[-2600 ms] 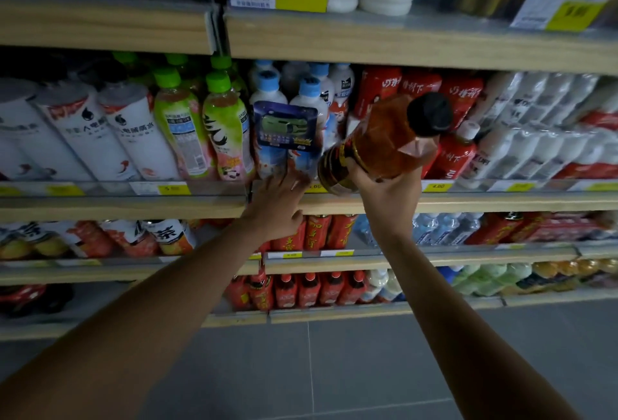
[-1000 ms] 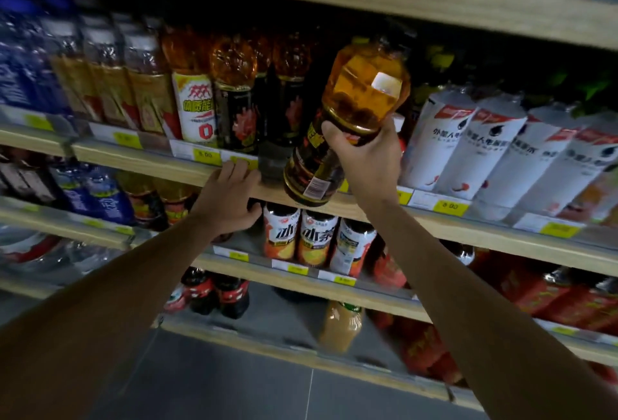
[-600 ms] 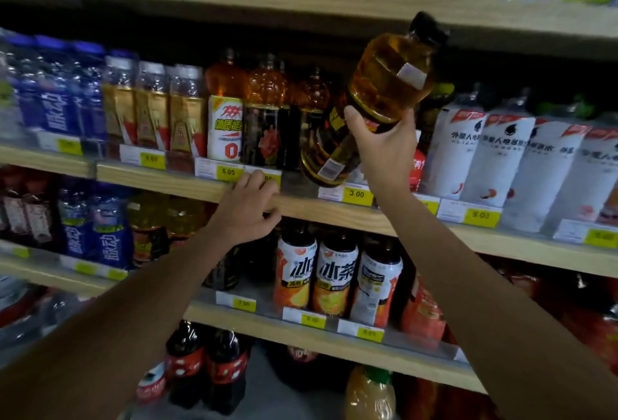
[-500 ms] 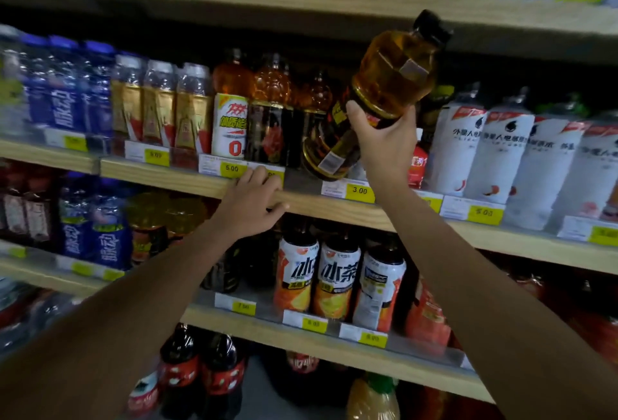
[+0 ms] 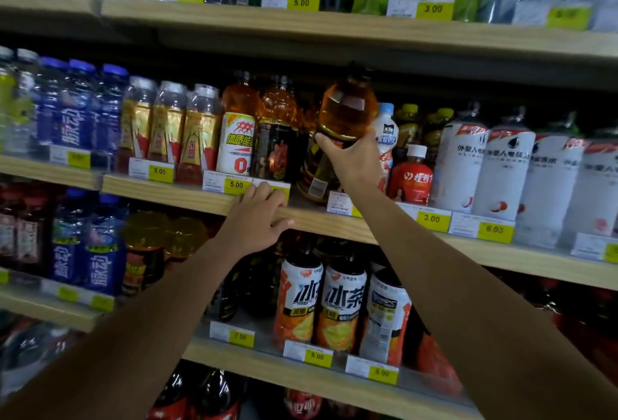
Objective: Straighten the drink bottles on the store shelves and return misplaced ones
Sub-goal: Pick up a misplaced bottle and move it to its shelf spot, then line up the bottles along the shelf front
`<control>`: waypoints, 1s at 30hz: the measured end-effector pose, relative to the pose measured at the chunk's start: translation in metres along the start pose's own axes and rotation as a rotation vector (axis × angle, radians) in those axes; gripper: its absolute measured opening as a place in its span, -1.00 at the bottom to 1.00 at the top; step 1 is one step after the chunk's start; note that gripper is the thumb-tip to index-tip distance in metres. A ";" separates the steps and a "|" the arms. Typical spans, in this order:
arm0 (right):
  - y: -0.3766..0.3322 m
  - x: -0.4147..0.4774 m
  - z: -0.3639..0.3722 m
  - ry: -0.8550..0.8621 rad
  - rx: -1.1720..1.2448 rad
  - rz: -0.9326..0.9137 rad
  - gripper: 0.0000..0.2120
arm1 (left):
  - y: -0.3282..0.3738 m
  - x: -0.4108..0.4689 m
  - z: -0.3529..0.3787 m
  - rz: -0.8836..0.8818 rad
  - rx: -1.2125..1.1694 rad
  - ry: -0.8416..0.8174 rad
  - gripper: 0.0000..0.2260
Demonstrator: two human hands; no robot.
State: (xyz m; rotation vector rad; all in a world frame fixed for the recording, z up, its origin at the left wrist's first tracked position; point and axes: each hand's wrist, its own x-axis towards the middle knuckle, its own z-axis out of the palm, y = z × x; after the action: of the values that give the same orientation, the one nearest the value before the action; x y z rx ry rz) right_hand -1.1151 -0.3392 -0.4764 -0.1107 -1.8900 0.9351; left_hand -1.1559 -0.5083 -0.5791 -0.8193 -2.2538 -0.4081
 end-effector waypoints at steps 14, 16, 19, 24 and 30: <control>0.003 0.020 0.044 -0.125 -0.081 0.154 -0.23 | -0.005 0.002 0.008 -0.001 -0.028 0.073 -0.74; 0.002 0.022 0.045 -0.122 -0.132 0.127 -0.23 | -0.007 0.003 0.007 -0.002 -0.032 0.077 -0.73; -0.002 0.021 0.045 -0.164 -0.194 0.102 -0.30 | -0.008 0.004 0.006 0.002 -0.038 0.073 -0.73; 0.000 -0.008 0.026 -0.248 -0.379 -0.107 -0.57 | -0.008 0.002 0.001 -0.024 -0.020 0.036 -0.72; 0.027 -0.062 -0.030 -0.281 -0.564 -0.444 -0.69 | 0.014 0.001 -0.010 -0.095 0.093 -0.008 -0.67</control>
State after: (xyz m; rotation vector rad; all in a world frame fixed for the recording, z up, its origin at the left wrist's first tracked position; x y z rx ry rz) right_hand -1.0670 -0.3317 -0.5328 0.1102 -2.2684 0.1061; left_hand -1.1425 -0.5025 -0.5707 -0.6695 -2.3071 -0.3409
